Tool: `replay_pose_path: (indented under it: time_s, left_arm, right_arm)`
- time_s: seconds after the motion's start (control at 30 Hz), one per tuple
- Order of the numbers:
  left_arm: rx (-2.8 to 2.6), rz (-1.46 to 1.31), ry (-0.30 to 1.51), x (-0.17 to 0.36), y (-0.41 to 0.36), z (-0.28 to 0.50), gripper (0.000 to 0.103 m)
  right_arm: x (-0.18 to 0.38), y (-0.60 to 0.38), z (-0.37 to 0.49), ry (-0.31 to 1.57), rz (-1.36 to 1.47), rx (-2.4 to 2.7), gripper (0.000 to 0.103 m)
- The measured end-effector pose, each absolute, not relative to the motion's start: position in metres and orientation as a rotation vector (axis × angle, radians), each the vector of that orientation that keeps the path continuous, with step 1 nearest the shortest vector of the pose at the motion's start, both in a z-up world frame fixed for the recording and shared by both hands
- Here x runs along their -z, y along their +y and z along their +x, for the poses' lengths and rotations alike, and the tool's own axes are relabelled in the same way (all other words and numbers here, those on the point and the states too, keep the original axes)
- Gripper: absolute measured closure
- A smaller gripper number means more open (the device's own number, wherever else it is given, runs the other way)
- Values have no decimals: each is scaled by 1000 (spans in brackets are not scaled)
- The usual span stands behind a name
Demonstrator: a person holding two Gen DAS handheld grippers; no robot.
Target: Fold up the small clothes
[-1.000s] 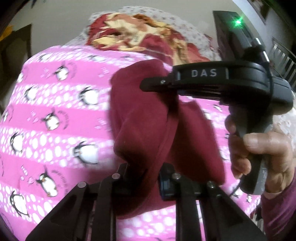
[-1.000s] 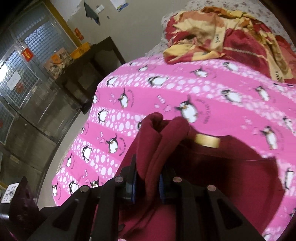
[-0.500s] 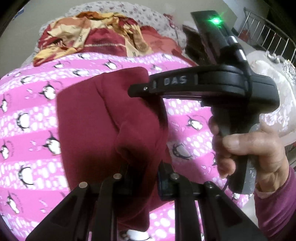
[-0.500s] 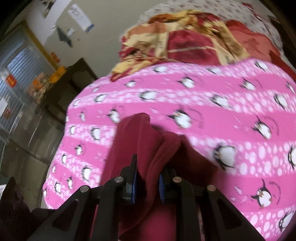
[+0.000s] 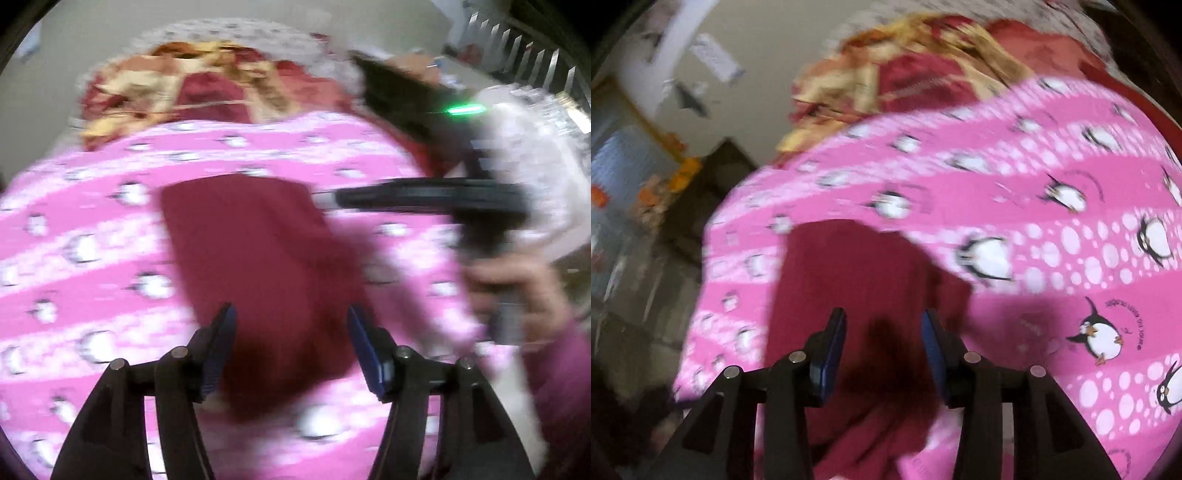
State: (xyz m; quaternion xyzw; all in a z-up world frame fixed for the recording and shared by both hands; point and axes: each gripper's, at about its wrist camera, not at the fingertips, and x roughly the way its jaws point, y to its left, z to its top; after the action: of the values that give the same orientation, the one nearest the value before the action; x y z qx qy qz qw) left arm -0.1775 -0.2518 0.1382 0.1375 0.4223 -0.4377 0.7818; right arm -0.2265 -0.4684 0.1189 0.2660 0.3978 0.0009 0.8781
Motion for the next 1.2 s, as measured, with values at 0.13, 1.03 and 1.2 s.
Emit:
replay_pose_path:
  time_s: [0.13,1.03,1.2]
  left_arm:
    - [812,286,1010,-100,-240,-153,42]
    - [921,275,1076,-62,-283,-186,42]
    - [922,321,1058,-54,-291,-193,41]
  right_arm:
    - [-111,-418,-228,879,444,-110,57]
    - [-74,-485,-195,904,472,188,80]
    - [-63,-496,-203,922,486,223,83]
